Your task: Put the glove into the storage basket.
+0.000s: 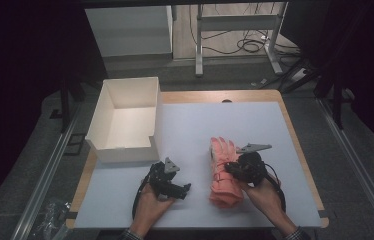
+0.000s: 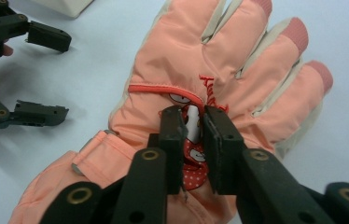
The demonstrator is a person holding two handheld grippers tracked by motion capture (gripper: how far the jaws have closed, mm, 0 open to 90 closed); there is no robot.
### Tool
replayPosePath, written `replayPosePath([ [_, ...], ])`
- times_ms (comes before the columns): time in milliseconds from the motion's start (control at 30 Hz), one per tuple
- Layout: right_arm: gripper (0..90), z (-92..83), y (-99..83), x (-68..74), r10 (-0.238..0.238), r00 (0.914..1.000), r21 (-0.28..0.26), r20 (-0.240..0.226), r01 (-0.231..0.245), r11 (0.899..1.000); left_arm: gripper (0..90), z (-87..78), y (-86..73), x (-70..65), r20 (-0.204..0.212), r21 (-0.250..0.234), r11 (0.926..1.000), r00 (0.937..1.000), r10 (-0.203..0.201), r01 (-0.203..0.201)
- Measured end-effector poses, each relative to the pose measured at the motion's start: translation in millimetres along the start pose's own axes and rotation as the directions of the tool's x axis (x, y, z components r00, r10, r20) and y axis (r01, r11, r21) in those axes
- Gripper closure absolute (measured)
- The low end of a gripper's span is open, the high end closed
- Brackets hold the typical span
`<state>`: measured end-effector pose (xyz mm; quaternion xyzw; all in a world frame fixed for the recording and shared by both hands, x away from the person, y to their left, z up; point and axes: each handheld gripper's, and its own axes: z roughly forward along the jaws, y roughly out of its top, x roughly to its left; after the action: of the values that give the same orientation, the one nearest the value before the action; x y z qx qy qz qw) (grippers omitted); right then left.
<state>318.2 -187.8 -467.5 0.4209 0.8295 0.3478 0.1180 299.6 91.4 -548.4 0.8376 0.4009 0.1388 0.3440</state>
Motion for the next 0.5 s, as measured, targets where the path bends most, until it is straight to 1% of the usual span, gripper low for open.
replayPosePath([
  [67,70.9,-1.9,1.3,-1.1,-0.014,0.9999,-0.006,-0.007,0.014,1.0,0.0,0.0,0.1,0.2,-0.001,0.0,1.0,1.0,0.004,-0.004],
  [100,70.9,-1.9,1.3,-1.1,-0.014,0.9999,-0.006,-0.007,0.014,1.0,0.0,0.0,0.1,0.2,-0.001,0.0,1.0,1.0,0.004,-0.004],
  [167,64.6,-6.2,4.5,-2.4,-0.036,0.9993,-0.014,-0.012,0.036,0.999,0.0,0.0,0.1,0.3,-0.001,0.0,1.0,1.0,0.005,-0.005],
  [200,59.9,-9.6,7.1,-2.5,-0.047,0.9986,-0.012,-0.023,0.047,0.999,0.0,0.0,0.1,0.3,-0.001,0.0,1.0,1.0,0.004,-0.004],
  [233,59.9,-9.6,7.1,-2.5,-0.047,0.9986,-0.012,-0.023,0.047,0.999,0.0,0.0,0.1,0.3,-0.001,0.0,1.0,1.0,0.004,-0.004],
  [267,57.3,-12.8,10.1,-2.2,-0.074,0.997,-0.007,-0.025,0.074,0.997,0.0,0.0,0.1,0.3,-0.001,0.0,1.0,1.0,0.004,-0.004],
  [300,57.3,-12.8,10.1,-2.2,-0.074,0.997,-0.007,-0.025,0.074,0.997,0.0,0.0,0.1,0.3,-0.001,0.0,1.0,1.0,0.004,-0.004],
  [500,52.1,-24.3,15.3,-8.5,-0.12,0.9927,-0.027,-0.014,0.119,0.993,0.0,-0.1,0.0,0.1,0.001,0.001,1.0,1.0,0.0,0.0],
])
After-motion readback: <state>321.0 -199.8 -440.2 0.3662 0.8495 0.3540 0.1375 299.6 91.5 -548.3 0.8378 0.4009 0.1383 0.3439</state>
